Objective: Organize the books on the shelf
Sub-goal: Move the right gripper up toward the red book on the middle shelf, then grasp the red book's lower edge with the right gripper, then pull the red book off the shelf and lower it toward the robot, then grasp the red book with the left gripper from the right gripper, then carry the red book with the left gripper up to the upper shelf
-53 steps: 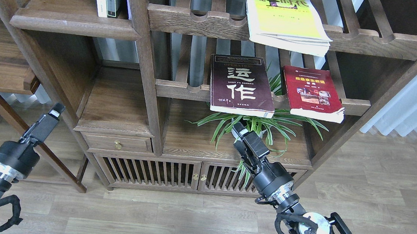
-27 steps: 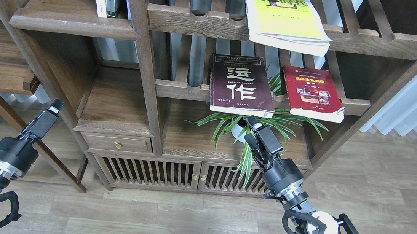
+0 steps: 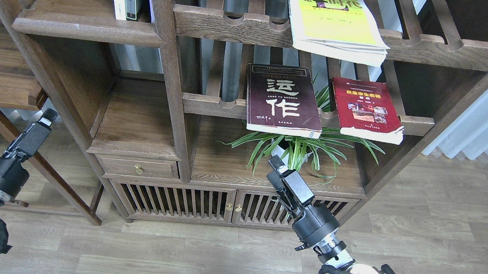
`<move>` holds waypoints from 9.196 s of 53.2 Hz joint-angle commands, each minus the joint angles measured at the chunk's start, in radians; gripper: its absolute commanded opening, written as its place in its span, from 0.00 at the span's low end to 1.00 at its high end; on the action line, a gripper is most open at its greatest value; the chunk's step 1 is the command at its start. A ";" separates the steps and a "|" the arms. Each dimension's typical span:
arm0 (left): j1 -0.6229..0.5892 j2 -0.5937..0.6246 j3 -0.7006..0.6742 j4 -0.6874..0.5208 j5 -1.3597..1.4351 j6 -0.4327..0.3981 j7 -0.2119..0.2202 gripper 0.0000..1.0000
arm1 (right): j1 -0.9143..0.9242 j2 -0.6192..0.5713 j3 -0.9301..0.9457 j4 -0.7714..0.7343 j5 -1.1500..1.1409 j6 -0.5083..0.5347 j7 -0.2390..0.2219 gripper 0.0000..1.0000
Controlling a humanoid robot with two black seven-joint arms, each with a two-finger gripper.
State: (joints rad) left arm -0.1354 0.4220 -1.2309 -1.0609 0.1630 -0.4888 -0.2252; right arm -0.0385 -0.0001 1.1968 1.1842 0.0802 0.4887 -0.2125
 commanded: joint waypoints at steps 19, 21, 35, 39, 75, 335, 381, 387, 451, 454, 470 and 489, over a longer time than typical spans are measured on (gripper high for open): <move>-0.009 -0.051 -0.094 0.015 -0.010 0.000 -0.008 1.00 | 0.020 0.000 0.015 0.008 0.020 0.000 0.005 0.99; -0.009 -0.054 -0.099 0.016 -0.010 0.000 -0.008 1.00 | 0.019 0.000 0.018 0.003 0.020 0.000 0.005 0.99; 0.003 -0.054 -0.131 0.016 -0.010 0.000 -0.008 1.00 | 0.031 0.000 0.024 -0.023 0.020 0.000 0.005 0.99; 0.007 -0.054 -0.139 0.016 -0.010 0.000 -0.008 1.00 | 0.034 0.000 0.026 -0.043 0.026 0.000 0.007 0.99; -0.003 -0.075 -0.140 0.006 -0.010 0.000 -0.006 1.00 | 0.204 0.000 0.311 -0.192 0.075 -0.154 0.064 0.99; 0.195 -0.422 0.634 -0.021 -0.327 0.000 0.012 1.00 | -0.300 -0.247 -0.557 0.179 0.586 0.000 0.159 0.08; 0.194 -0.422 0.639 0.021 -0.330 0.000 0.014 0.53 | -0.337 -0.225 -0.632 0.158 0.532 0.000 0.131 0.10; 0.194 -0.422 0.639 0.029 -0.326 0.000 0.015 0.05 | -0.343 -0.225 -0.641 0.153 0.526 0.000 0.131 0.10; 0.382 -0.141 0.366 -0.323 -0.321 0.000 0.083 0.03 | -0.241 -0.222 -0.618 -0.075 0.490 0.000 0.151 0.99; 0.398 -0.106 0.332 -0.321 -0.321 0.000 0.083 0.03 | -0.233 -0.221 -0.618 -0.081 0.490 0.000 0.151 0.99; 0.411 -0.025 0.136 -0.323 -0.319 0.000 0.086 0.03 | -0.224 -0.216 -0.618 -0.086 0.490 0.000 0.151 0.99; 0.411 0.253 -0.137 -0.324 -0.349 0.000 0.076 0.03 | -0.201 -0.195 -0.618 -0.146 0.494 0.000 0.150 0.99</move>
State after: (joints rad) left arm 0.2758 0.6070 -1.3166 -1.3849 -0.1799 -0.4887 -0.1472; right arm -0.2542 -0.2120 0.5783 1.0595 0.5734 0.4887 -0.0617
